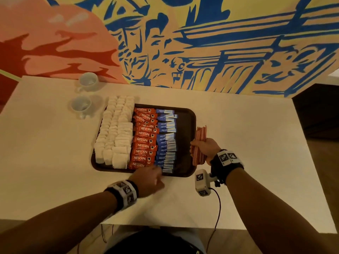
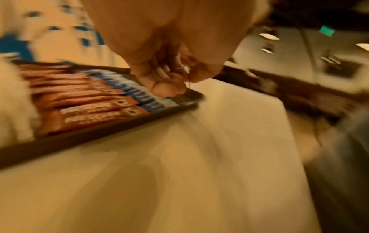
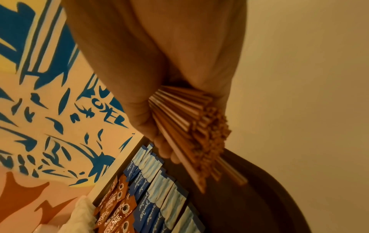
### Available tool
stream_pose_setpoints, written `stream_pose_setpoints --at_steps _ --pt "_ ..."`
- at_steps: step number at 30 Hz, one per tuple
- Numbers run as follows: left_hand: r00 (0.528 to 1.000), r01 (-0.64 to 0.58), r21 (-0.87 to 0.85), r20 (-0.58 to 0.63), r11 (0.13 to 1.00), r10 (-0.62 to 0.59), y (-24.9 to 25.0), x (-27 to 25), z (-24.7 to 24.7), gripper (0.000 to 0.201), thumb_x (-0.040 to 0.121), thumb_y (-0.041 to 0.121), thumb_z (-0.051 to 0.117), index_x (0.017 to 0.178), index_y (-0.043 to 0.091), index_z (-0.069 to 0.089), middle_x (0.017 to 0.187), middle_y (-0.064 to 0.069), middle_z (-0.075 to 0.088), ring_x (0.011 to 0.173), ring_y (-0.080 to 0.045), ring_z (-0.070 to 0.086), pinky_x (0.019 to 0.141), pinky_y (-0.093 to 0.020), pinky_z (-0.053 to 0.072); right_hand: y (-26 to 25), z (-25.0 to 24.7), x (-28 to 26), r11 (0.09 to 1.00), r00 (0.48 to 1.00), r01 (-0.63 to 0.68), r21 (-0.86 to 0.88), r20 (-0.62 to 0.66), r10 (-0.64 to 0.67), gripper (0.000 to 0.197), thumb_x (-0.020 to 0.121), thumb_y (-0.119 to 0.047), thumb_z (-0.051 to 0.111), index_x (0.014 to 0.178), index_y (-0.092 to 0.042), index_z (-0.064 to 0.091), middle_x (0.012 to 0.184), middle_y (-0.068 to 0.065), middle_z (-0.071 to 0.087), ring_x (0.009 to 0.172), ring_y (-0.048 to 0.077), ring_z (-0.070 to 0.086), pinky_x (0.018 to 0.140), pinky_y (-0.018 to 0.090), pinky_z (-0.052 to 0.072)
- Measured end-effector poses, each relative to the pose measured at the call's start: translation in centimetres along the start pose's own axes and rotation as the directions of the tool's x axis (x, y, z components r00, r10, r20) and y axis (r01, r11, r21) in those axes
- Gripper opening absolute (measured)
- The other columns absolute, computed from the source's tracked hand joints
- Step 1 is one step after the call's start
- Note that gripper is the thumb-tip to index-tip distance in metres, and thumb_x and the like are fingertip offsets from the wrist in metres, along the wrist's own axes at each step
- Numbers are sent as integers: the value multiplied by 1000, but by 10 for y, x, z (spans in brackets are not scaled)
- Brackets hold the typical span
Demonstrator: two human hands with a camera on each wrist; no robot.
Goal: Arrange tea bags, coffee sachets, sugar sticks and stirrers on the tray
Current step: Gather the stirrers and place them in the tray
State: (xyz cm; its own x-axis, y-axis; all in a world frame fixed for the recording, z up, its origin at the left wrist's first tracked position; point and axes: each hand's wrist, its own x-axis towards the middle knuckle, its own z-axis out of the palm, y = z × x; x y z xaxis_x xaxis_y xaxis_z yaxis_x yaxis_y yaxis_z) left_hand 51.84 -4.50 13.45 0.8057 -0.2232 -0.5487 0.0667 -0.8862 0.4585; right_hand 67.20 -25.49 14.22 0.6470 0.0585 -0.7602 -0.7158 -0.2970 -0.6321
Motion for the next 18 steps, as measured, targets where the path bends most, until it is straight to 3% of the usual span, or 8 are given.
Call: stream_pose_setpoints --at_steps 2,4,8,11,14,18 --pt "951 167 -295 -202 941 -232 -3 14 -14 18 91 39 67 92 23 60 94 7 63 85 -12 60 75 -28 52 -7 5 6 998 1000 -6 -61 -16 5 16 93 -10 67 103 3 66 79 13 70 74 28 70 86 50 60" --pt "896 226 -428 -262 875 -360 -2 40 -28 18 91 39 67 86 22 63 86 6 65 81 -11 62 71 -26 50 -11 12 15 990 999 -13 -139 -36 8 18 93 -13 69 103 1 67 80 12 72 74 27 72 82 48 62" --pt "913 225 -482 -200 847 -356 13 97 -40 32 94 36 62 78 10 71 74 -6 70 69 -21 69 74 -42 60 -15 29 35 927 993 -14 -375 -114 -32 37 88 -27 75 115 -3 66 101 13 75 86 29 72 76 39 61" --pt "924 263 -466 -132 845 -360 25 127 -41 22 93 32 64 80 15 70 78 -3 71 73 -21 70 75 -41 62 -25 35 43 861 982 -30 -508 -176 -70 45 89 -27 74 124 -2 61 116 16 69 90 31 66 67 29 52" --pt "923 284 -453 -109 845 -369 32 147 -41 20 89 33 69 82 14 71 81 -5 72 74 -24 70 75 -38 61 -31 39 53 828 973 -45 -558 -211 -89 48 89 -26 74 128 -3 59 122 18 68 105 35 67 75 31 51" --pt "928 280 -392 -123 876 -352 36 168 -40 19 91 31 64 88 13 69 89 -7 71 80 -26 68 77 -40 61 -34 45 60 825 965 -69 -561 -246 -86 48 90 -38 73 123 -5 61 120 17 68 103 36 68 87 40 58"
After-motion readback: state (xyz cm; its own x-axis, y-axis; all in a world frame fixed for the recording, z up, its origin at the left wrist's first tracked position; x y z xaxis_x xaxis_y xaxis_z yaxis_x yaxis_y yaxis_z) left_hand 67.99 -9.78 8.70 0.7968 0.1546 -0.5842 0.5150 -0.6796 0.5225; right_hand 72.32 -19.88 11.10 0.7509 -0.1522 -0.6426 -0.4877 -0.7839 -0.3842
